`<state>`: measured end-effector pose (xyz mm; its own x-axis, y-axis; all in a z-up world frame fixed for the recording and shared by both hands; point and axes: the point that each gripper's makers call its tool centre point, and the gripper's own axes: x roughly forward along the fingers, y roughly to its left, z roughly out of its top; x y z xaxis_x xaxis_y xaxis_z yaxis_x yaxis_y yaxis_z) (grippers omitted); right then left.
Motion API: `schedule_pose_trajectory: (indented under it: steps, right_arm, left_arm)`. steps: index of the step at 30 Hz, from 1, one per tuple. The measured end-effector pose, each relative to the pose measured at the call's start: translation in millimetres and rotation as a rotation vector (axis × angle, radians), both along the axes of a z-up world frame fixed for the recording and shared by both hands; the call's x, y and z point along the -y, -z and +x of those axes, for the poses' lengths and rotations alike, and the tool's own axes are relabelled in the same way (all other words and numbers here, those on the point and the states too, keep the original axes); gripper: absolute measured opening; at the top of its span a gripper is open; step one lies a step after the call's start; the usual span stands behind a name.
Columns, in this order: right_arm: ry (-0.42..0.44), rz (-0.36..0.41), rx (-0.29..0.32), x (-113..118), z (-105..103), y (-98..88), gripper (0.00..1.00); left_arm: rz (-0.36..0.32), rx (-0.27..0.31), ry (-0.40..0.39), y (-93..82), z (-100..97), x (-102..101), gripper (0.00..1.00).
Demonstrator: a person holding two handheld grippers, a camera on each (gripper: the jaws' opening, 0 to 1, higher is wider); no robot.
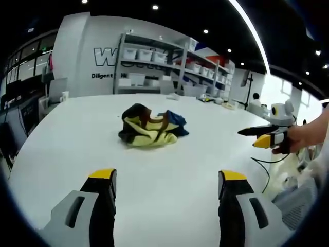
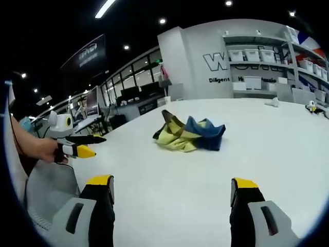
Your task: Fold the garment on the visible template until the final outline fits inside the template.
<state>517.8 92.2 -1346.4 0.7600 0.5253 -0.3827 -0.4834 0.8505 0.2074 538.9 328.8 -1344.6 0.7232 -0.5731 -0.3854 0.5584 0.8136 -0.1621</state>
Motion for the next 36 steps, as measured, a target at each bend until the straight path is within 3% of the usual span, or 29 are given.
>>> schedule_pose_trajectory:
  steps: [17,36]
  right_arm:
    - [-0.013,0.017,-0.015,-4,17,-0.1,0.85]
    - [-0.055,0.034,-0.02,-10,71,-10.7,0.68]
  left_arm:
    - [0.007,-0.02,0.022,-0.1,18.6,4,0.76]
    - [0.054,0.0,0.102,-14.3,70.0,15,0.61]
